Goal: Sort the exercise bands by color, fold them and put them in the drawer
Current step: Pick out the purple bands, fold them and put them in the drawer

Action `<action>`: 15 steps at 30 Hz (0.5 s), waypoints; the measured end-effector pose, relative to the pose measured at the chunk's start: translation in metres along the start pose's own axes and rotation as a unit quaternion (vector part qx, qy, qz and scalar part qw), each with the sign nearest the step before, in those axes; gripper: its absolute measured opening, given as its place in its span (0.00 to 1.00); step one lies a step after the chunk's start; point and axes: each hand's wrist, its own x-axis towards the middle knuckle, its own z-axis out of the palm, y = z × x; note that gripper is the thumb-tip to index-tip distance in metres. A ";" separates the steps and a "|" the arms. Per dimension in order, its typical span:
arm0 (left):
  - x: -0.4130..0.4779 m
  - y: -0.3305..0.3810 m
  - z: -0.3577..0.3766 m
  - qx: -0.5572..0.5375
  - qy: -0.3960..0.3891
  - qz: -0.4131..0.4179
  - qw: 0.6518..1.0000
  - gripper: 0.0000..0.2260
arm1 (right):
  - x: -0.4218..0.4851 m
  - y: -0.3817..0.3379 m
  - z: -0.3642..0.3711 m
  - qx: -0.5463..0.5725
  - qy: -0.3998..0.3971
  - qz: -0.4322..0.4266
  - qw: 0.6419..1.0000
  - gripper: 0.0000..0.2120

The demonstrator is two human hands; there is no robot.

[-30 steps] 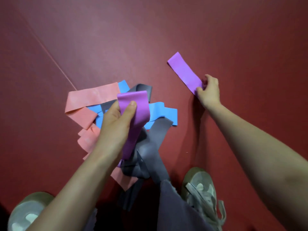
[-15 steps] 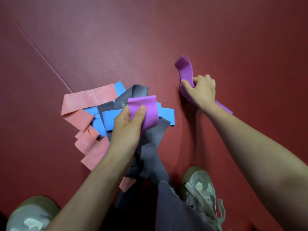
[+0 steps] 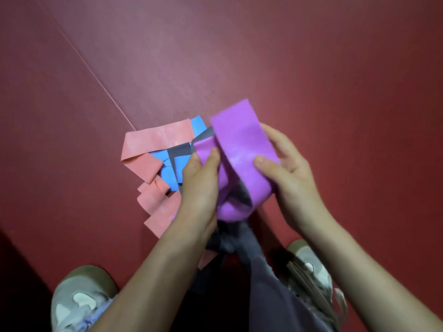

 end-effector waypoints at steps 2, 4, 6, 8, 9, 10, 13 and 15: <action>-0.002 0.004 0.006 -0.006 -0.025 -0.003 1.000 0.09 | -0.006 0.007 0.014 -0.023 0.000 0.016 1.000 0.19; -0.009 0.012 0.011 -0.006 -0.026 0.001 1.000 0.10 | -0.012 0.006 0.022 -0.027 0.014 0.026 0.999 0.20; -0.016 0.022 0.015 -0.016 -0.029 -0.007 0.999 0.08 | -0.016 -0.002 0.026 0.000 0.034 0.030 0.999 0.22; -0.027 0.037 0.018 -0.021 -0.034 -0.009 0.999 0.08 | -0.023 -0.014 0.029 0.012 0.055 0.028 0.998 0.24; -0.032 0.044 0.018 -0.025 -0.033 -0.008 0.999 0.08 | -0.028 -0.022 0.032 0.000 0.062 0.024 0.998 0.24; -0.040 0.054 0.017 -0.036 -0.036 -0.002 0.999 0.08 | -0.033 -0.033 0.036 -0.014 0.064 0.015 0.998 0.24; -0.069 0.083 0.017 -0.072 -0.052 -0.009 0.996 0.13 | -0.045 -0.064 0.045 -0.026 0.068 0.003 0.997 0.24; -0.093 0.102 0.018 -0.078 -0.056 -0.007 0.995 0.15 | -0.056 -0.089 0.051 -0.019 0.061 -0.003 0.998 0.26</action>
